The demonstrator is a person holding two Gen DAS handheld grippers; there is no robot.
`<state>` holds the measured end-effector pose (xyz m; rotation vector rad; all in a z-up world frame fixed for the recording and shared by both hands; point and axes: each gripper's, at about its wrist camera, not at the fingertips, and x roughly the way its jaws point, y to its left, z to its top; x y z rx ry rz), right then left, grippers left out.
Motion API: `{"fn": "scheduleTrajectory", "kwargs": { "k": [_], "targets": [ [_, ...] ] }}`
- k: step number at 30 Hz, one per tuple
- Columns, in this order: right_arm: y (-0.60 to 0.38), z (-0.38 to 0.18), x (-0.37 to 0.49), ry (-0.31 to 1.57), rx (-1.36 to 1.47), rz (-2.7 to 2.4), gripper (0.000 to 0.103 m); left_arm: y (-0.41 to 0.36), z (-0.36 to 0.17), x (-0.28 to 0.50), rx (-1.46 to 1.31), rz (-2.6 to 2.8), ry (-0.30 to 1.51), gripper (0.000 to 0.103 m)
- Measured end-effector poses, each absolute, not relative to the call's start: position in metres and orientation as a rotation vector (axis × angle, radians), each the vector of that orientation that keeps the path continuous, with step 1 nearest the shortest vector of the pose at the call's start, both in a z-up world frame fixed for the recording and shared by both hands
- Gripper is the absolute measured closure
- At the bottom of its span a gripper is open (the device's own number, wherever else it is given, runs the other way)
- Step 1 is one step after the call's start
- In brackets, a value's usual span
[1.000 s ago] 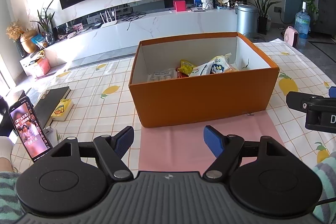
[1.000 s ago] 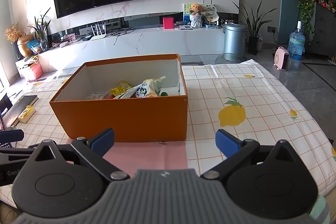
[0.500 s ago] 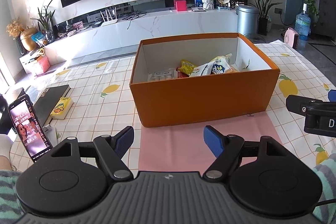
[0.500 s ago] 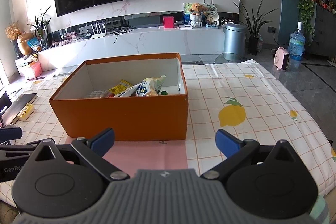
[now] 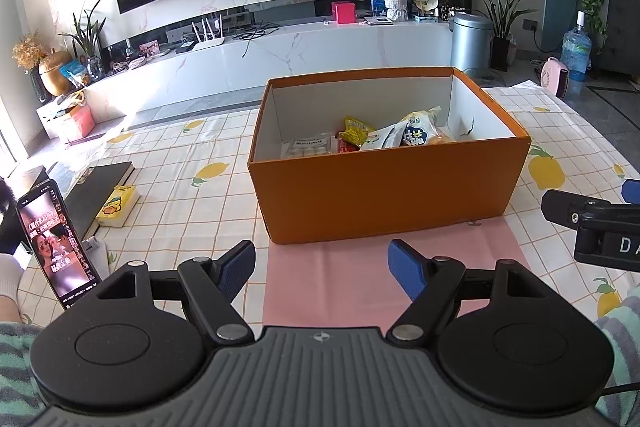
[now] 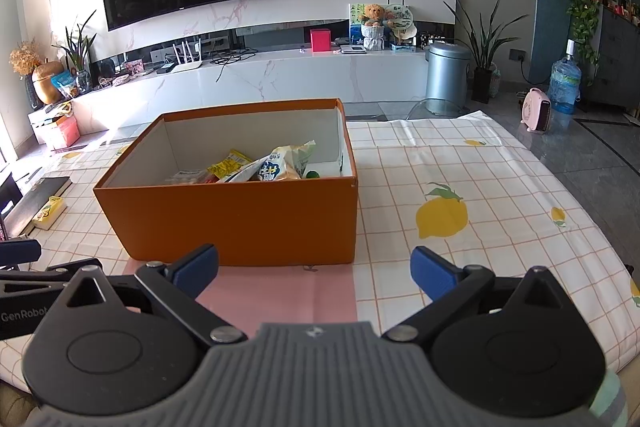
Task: Organize snacks
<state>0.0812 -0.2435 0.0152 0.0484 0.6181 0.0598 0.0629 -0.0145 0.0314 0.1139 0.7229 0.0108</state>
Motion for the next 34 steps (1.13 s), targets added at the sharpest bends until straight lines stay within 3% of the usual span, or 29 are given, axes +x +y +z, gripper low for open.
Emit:
{"fn": "scheduleTrajectory", "kwargs": {
  "k": [34],
  "targets": [
    [-0.2454, 0.0109, 0.0804, 0.635, 0.069, 0.062, 0.004, -0.0174, 0.0403, 0.0558, 0.131, 0.01, 0.69, 0.014]
  ]
}}
